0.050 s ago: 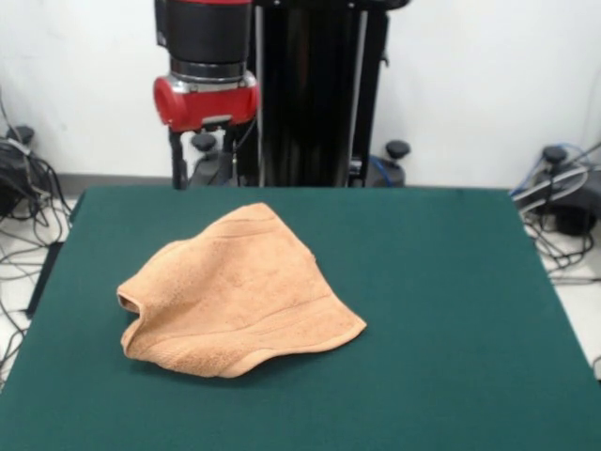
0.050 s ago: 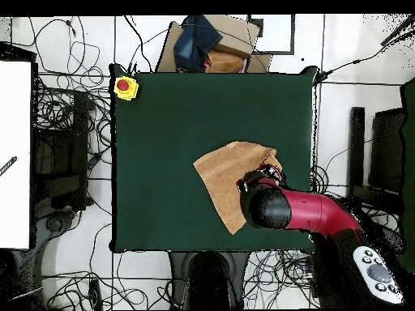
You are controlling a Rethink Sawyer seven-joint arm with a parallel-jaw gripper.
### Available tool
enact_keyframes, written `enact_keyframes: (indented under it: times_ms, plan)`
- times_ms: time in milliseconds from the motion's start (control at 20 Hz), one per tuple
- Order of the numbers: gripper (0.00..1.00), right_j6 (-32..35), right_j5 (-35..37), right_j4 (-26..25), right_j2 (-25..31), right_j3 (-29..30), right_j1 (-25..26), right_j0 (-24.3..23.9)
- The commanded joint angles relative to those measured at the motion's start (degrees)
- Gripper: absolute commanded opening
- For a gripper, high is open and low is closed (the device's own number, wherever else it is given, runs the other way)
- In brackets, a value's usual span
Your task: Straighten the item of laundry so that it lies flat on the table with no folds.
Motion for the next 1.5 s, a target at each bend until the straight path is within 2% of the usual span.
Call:
enact_keyframes:
  times_ms: [50, 450, 850, 1300, 1500]
  plan:
    - [1.00, -5.41, 9.14, -4.46, 5.83, -6.48, 3.33, 0.22]
    - [1.00, -5.09, 9.86, -6.75, 7.79, -10.66, 5.96, -0.17]
    - [1.00, -7.24, 11.69, -8.36, 10.31, -14.55, 8.37, -2.66]
    - [1.00, -9.50, 18.17, -7.77, 12.12, -19.11, 9.16, -4.15]
    - [1.00, -7.73, 20.59, -8.44, 10.79, -22.79, 11.54, -2.77]
